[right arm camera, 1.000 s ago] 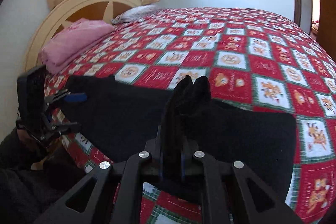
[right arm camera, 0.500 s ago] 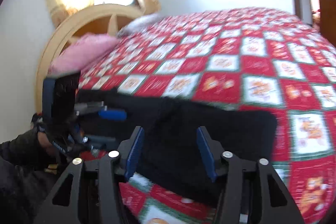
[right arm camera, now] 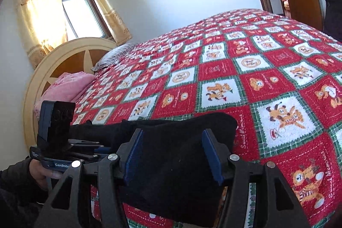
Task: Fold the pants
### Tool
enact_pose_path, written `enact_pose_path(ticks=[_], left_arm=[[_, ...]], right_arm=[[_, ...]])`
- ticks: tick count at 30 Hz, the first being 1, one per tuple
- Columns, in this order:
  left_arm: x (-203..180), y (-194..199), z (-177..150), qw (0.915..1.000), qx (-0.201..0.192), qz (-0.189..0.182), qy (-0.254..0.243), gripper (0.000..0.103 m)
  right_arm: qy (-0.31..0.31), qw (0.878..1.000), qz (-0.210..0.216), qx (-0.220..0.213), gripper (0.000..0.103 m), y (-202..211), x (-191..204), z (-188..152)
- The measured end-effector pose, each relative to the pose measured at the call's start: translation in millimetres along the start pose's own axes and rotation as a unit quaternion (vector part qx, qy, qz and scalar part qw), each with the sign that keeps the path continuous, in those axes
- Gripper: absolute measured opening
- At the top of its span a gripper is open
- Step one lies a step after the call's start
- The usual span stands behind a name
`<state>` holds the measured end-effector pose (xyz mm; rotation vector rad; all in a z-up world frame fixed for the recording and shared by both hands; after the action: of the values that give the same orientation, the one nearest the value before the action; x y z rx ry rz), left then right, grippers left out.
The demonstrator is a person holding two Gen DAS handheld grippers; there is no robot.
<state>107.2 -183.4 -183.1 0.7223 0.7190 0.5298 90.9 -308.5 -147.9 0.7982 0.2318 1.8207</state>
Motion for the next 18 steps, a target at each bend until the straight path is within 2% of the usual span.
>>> enact_pose_path(ticks=[7,18], left_arm=[[-1,42,3,0.9989,-0.045,-0.010,-0.001,0.012],[33,66,1,0.9969,-0.059,0.001,0.052,0.012]], right_arm=[[-0.020,0.999,-0.010,-0.036,0.062,10,-11,6],[-0.025,0.999,-0.024,-0.029,0.063,5,-17,0]])
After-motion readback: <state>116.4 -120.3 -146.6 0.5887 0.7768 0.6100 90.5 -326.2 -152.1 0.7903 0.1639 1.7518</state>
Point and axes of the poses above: each gripper's, at about its wrist camera, not at the fingertips, and y roughly against the way its jaws point, x to its left, z to its top, the point moved 4 cm from there along -y, roughly the way its jaws point, and after that the axes turned 5 degrees about z, right-handed, at the moved point
